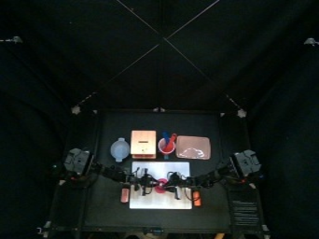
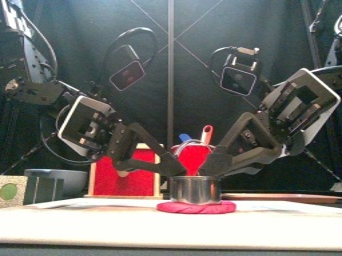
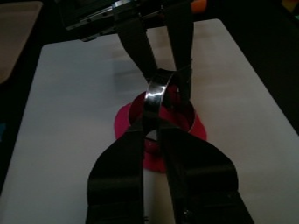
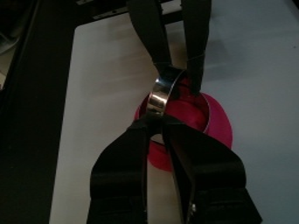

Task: Get the cutter from the drawer then cut the dough then place the extra dough in the bowl
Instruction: Cut the dough

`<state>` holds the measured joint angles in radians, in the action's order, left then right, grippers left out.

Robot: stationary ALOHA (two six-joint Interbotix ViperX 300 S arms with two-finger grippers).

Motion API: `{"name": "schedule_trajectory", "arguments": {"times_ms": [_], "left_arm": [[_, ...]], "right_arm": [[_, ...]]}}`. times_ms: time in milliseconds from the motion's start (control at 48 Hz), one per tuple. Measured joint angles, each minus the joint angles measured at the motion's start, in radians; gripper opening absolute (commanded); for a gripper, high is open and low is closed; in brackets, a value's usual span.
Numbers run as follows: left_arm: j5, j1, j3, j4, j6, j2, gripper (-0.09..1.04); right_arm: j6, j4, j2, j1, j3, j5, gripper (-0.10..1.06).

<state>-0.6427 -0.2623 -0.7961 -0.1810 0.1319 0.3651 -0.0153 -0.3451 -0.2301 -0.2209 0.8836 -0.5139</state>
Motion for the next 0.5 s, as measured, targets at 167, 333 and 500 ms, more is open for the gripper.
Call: {"name": "schedule_trajectory", "arguments": {"times_ms": [167,333,500], "left_arm": [[0.005,0.0,0.002,-0.002,0.0,0.0,0.38],[0.009,0.0,0.002,0.0,0.0,0.002,0.38],[0.008,0.0,0.002,0.0,0.0,0.0,0.38]], "right_arm": [[0.0,0.014,0.0,0.003,0.0,0.006,0.49],[0.0,0.015,0.0,0.003,-0.006,0.012,0.49],[0.0,0.031,0.008,0.008,-0.015,0.044,0.49]]}}
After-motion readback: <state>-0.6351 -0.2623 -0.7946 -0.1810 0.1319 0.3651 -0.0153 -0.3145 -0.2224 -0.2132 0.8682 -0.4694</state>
